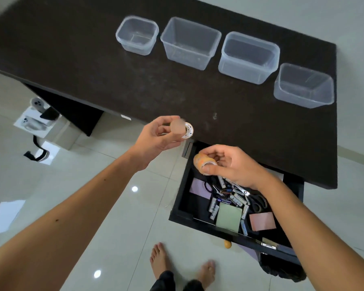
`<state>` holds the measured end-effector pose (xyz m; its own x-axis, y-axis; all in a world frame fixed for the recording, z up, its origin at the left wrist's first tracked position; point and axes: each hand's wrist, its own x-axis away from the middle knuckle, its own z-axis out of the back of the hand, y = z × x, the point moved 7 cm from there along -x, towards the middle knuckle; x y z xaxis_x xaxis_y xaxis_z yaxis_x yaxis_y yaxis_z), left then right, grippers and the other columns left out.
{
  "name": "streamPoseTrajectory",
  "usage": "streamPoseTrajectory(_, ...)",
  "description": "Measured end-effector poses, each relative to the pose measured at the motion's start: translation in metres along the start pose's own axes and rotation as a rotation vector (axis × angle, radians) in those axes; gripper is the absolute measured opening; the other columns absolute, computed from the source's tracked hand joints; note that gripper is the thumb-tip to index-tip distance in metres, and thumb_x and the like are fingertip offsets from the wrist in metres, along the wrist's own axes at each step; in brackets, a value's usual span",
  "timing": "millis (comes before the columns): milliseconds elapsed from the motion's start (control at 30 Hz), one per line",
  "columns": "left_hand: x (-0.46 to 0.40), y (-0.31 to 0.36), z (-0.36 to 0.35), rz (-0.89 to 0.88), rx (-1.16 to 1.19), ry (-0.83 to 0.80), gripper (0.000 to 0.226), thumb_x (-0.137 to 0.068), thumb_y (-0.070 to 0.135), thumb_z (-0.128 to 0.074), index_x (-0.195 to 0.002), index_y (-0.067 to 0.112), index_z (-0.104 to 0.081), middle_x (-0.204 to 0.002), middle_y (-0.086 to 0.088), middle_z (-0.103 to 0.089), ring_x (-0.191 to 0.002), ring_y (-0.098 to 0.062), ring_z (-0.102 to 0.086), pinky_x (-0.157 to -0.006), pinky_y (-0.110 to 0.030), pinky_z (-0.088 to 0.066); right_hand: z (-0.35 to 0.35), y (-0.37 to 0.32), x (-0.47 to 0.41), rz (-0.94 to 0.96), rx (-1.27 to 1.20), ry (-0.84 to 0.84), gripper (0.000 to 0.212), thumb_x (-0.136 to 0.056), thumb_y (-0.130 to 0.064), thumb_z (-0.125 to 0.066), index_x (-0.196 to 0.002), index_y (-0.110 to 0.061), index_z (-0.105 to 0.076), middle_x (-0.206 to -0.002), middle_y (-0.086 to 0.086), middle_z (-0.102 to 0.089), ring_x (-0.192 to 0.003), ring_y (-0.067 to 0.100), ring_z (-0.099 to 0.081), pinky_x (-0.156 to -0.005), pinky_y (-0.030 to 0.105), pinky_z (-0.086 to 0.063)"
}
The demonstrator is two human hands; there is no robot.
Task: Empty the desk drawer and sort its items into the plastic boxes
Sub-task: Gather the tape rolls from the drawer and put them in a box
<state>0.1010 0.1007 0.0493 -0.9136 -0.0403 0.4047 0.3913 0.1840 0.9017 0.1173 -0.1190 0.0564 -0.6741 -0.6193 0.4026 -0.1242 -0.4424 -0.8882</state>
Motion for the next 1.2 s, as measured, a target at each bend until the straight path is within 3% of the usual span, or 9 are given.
streamPoseTrajectory(333, -0.075, 0.073, 0.076, -0.035, 0.008, 0.153, 0.048, -0.091, 0.015, -0.08, -0.136, 0.016, -0.063, -0.121, -0.023, -0.072, -0.112, -0.028, -0.076, -0.095, -0.038, -0.062, 0.05, -0.102, -0.127, 0.153, -0.045, 0.089, 0.041, -0.088, -0.012, -0.083, -0.126, -0.019, -0.07, -0.121, 0.006, -0.075, -0.114, 0.021, -0.071, -0.103, 0.03, -0.055)
streamPoseTrajectory(500, -0.116, 0.113, 0.12, -0.077, 0.02, 0.254, 0.048, -0.091, 0.017, -0.08, -0.136, 0.014, -0.064, -0.111, -0.011, -0.075, -0.112, -0.028, -0.075, -0.092, -0.035, -0.063, 0.061, -0.153, -0.2, 0.204, 0.026, 0.082, 0.044, -0.088, -0.019, -0.085, -0.129, -0.018, -0.069, -0.121, -0.002, -0.076, -0.112, 0.014, -0.072, -0.102, 0.028, -0.056)
streamPoseTrajectory(700, -0.162, 0.165, 0.165, -0.162, -0.015, 0.293, 0.046, -0.093, 0.019, -0.08, -0.135, 0.014, -0.063, -0.112, -0.011, -0.074, -0.107, -0.025, -0.077, -0.097, -0.039, -0.062, 0.077, -0.209, -0.282, 0.299, 0.119, 0.164, 0.042, -0.087, -0.029, -0.086, -0.126, -0.021, -0.071, -0.116, -0.004, -0.076, -0.108, 0.012, -0.072, -0.099, 0.028, -0.058)
streamPoseTrajectory(867, -0.204, 0.196, 0.201, -0.237, -0.105, 0.309, 0.046, -0.091, 0.019, -0.083, -0.133, 0.015, -0.065, -0.109, -0.01, -0.072, -0.105, -0.021, -0.074, -0.095, -0.038, -0.062, 0.084, -0.224, -0.347, 0.305, 0.17, 0.226, 0.042, -0.087, -0.026, -0.086, -0.125, -0.015, -0.072, -0.113, -0.002, -0.077, -0.104, 0.014, -0.073, -0.099, 0.03, -0.059)
streamPoseTrajectory(1067, -0.233, 0.206, 0.22, -0.295, -0.306, 0.259, 0.049, -0.086, 0.014, -0.086, -0.131, 0.014, -0.068, -0.106, -0.007, -0.072, -0.089, -0.009, -0.071, -0.086, -0.023, -0.058, 0.077, -0.218, -0.393, 0.258, 0.277, 0.217, 0.05, -0.082, -0.033, -0.088, -0.128, -0.021, -0.071, -0.11, -0.008, -0.075, -0.101, 0.01, -0.073, -0.095, 0.028, -0.06)
streamPoseTrajectory(1200, -0.242, 0.205, 0.222, -0.324, -0.355, 0.237, 0.046, -0.083, 0.009, -0.088, -0.125, 0.016, -0.071, -0.11, -0.007, -0.074, -0.095, -0.009, -0.074, -0.091, -0.026, -0.06, 0.074, -0.219, -0.405, 0.248, 0.32, 0.225, 0.053, -0.083, -0.029, -0.088, -0.132, -0.02, -0.068, -0.114, -0.008, -0.074, -0.105, 0.009, -0.071, -0.096, 0.027, -0.059)
